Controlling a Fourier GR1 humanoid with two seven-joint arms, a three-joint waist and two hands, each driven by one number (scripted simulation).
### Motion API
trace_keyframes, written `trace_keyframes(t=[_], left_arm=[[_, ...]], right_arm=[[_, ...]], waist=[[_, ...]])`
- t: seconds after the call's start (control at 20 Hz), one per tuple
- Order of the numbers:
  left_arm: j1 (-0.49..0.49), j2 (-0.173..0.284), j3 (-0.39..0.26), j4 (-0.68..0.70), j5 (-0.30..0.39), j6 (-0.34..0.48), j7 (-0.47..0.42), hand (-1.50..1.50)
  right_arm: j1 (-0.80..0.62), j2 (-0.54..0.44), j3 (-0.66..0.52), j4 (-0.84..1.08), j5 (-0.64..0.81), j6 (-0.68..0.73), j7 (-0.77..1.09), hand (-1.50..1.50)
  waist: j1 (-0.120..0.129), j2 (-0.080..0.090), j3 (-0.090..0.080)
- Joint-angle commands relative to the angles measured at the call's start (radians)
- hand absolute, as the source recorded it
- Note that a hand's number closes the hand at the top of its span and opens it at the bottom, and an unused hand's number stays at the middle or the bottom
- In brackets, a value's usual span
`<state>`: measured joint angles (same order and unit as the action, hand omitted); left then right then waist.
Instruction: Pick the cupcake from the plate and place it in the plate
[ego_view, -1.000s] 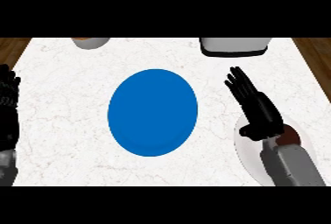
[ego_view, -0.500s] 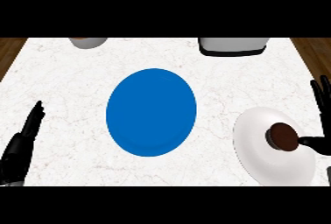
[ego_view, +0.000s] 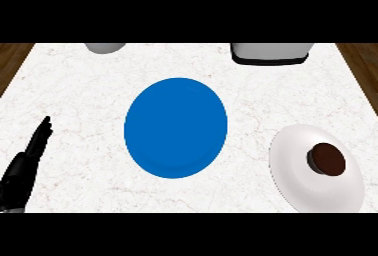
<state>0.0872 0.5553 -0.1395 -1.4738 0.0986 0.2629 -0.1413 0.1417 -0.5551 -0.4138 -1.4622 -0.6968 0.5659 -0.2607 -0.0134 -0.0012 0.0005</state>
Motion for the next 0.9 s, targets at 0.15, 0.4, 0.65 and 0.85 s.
trace_keyframes(t=[0.15, 0.4, 0.65, 0.85], left_arm=[[0.037, 0.006, 0.01, -0.001, 0.003, -0.033, -0.03, 0.0], [-0.02, -0.061, -0.023, 0.033, -0.053, 0.002, -0.021, 0.0], [-0.005, -0.026, 0.009, -0.029, -0.048, -0.029, 0.014, 0.0], [-0.011, -0.059, 0.015, -0.018, -0.062, -0.027, 0.014, 0.0]], right_arm=[[0.055, -0.209, -0.009, -0.04, 0.226, 0.099, 0.025, -1.5], [-0.051, -0.256, 0.044, 0.059, 0.361, 0.106, 0.054, -1.5], [-0.134, -0.283, 0.139, 0.106, 0.48, 0.146, 0.09, -1.5], [-0.197, -0.253, 0.216, 0.135, 0.581, 0.15, 0.11, -1.5]], waist=[[0.017, 0.0, -0.001], [0.02, 0.004, -0.001], [0.029, 0.003, 0.0], [0.025, 0.003, 0.0]])
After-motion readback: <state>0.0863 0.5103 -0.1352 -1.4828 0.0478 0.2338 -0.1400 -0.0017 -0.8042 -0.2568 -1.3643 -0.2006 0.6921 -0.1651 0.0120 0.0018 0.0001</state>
